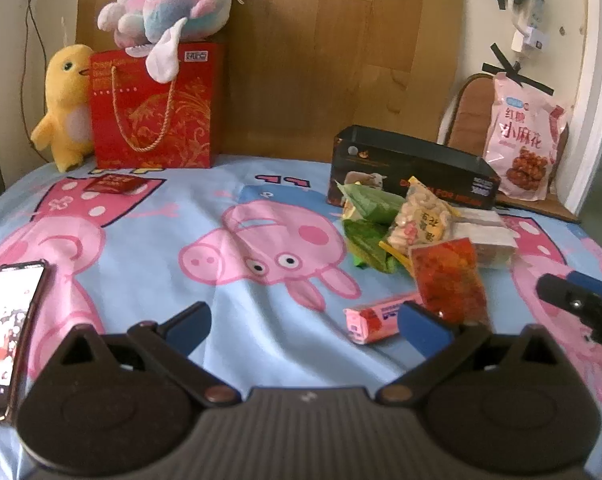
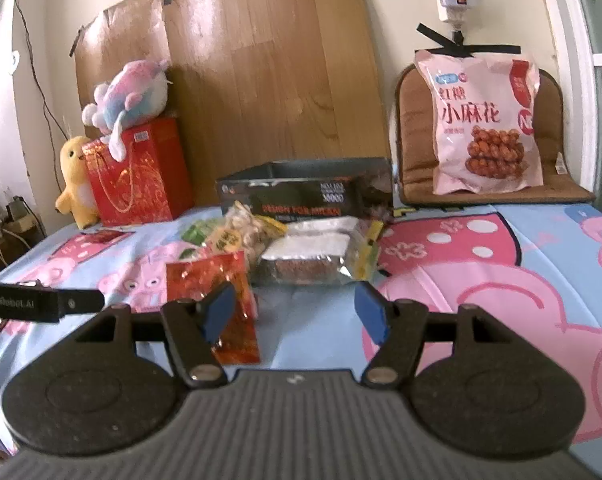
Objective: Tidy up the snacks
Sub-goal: 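Move the open left tool toward the red-orange snack bag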
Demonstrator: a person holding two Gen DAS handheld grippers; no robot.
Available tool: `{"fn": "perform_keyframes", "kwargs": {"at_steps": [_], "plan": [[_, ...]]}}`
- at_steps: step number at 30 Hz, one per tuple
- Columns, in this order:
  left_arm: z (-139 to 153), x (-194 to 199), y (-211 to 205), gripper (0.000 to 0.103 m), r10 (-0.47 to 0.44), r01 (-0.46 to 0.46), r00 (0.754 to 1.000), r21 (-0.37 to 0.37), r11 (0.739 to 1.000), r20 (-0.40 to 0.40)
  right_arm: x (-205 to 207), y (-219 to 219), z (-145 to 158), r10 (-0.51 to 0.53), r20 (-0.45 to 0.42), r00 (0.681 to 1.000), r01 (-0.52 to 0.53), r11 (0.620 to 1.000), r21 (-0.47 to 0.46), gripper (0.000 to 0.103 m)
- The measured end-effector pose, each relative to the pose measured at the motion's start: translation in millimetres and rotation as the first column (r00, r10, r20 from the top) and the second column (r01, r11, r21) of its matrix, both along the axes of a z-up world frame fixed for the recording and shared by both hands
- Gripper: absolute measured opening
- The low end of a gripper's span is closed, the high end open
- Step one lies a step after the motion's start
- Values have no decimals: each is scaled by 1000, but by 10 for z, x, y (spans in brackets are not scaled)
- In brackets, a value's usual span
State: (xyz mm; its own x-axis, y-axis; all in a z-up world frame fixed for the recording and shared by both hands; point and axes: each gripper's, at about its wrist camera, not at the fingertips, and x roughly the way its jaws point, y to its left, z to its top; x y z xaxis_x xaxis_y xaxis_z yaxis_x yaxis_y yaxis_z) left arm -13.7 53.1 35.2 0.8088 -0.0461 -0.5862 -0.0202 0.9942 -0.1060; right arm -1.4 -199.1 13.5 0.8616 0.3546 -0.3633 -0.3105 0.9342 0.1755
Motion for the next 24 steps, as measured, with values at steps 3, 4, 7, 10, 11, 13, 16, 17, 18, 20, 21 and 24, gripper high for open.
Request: {"fn": "perform_keyframes", "kwargs": {"at_steps": [3,4,7,10,11,13,16,17,18,20,21,24], "plan": [[1,6,14,103,-1,1,1000,-11,1000,-8,-13,45,-10,28,-5,1000,-28,1000,-4,68],[-1,10,15,103,-5,5,1000,-15,1000,-11,-22,61,-19,36,-7,999,-36,999,-8,68],[1,11,7,102,-24,23,1000,-29,999,-12,-40,100,-54,58,-19,998,-58,998,-14,67],[0,1,6,100,-29,29,1000,-33,999,-7,-30,125,-70,74,-31,997,-74,997,-15,67],[-6,2,15,99,-30,30,1000,-36,999,-8,-24,135,-72,80,-35,996,-81,997,-17,66],[-20,12,30,98,-30,29,999,-45,999,-15,-13,162,-70,97,-38,995,-98,995,-23,66],[-35,21,37,95,-36,35,999,-57,998,-26,6,226,-81,137,-47,989,-139,990,-38,66],[-35,18,32,95,-41,39,999,-60,997,-26,16,251,-86,152,-51,987,-154,987,-43,66],[-33,13,22,95,-45,43,999,-61,997,-24,29,274,-90,164,-52,985,-167,985,-50,66],[-28,1,1,95,-53,51,998,-60,997,-21,79,300,-91,189,-58,980,-192,980,-51,66],[-25,-7,-7,95,-56,55,998,-59,997,-19,124,303,-88,199,-63,978,-202,978,-47,66],[-21,-29,-3,95,-56,55,998,-60,997,-17,319,280,-102,224,-117,968,-226,974,-9,67]]}}
